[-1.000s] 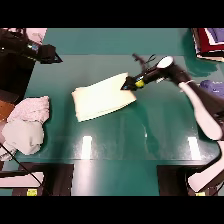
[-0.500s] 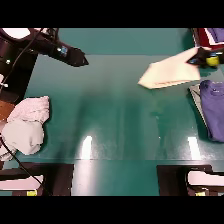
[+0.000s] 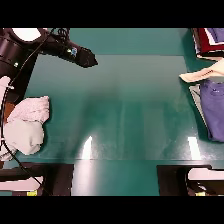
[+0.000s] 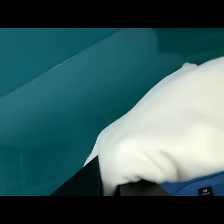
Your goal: Fold the shirts.
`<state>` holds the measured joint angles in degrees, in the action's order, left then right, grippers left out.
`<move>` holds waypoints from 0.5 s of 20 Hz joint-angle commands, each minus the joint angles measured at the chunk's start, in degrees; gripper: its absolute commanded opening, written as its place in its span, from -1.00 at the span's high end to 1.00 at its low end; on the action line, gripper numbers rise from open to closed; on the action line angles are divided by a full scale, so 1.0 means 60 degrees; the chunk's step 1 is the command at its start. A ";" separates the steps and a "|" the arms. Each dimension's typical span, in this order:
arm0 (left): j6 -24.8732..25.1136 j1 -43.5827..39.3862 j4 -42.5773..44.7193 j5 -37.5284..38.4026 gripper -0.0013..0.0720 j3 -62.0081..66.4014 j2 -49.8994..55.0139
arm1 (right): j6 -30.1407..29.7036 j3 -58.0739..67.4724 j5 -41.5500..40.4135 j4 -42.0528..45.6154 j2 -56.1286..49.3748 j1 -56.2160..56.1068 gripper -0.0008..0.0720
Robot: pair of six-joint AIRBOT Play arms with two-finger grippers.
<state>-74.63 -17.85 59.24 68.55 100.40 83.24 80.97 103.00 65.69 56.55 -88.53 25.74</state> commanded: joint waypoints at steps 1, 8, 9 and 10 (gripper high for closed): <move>0.0000 -0.0026 0.0000 -0.0033 0.89 0.0004 0.0015 | 0.0004 0.1395 0.0204 0.0036 -0.0390 0.0233 0.93; 0.0004 -0.0026 0.0004 -0.0004 0.89 0.0004 0.0015 | -0.0007 0.1810 0.0404 0.0106 0.0317 0.0423 0.93; 0.0004 -0.0026 0.0004 0.0004 0.89 0.0004 0.0015 | -0.0007 0.1541 0.0455 0.0102 0.0503 0.0532 0.93; 0.0007 -0.0026 0.0004 0.0015 0.89 0.0004 0.0015 | -0.0036 0.1279 0.0579 0.0102 0.0714 0.0721 0.93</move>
<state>-74.63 -17.98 59.27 68.47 100.40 83.31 80.97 113.21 68.25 57.04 -86.96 28.42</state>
